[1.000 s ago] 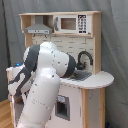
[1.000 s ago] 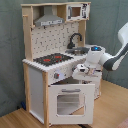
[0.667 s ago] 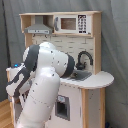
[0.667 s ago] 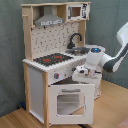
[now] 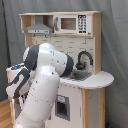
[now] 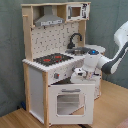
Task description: Play with the kitchen
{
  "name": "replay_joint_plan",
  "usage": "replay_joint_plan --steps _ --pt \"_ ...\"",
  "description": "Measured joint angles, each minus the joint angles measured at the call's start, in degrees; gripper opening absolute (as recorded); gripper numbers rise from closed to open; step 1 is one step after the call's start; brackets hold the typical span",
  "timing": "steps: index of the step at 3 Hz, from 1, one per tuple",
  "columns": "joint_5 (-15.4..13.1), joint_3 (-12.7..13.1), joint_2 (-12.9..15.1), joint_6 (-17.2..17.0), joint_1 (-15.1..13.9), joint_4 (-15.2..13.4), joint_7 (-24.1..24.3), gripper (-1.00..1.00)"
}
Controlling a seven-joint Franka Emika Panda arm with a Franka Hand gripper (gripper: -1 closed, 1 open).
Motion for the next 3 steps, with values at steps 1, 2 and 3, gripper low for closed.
replay_joint_plan --steps 1,2,3 --pt "0.0 -3.95 0.61 0.0 5.04 1.62 1.0 -1.0" --pt "0.0 -7.46 1.28 -0.01 9.55 3.45 1.83 -1.0" --pt "0.0 -10.55 2.02 -0.07 14.02 5.13 3.46 -1.0"
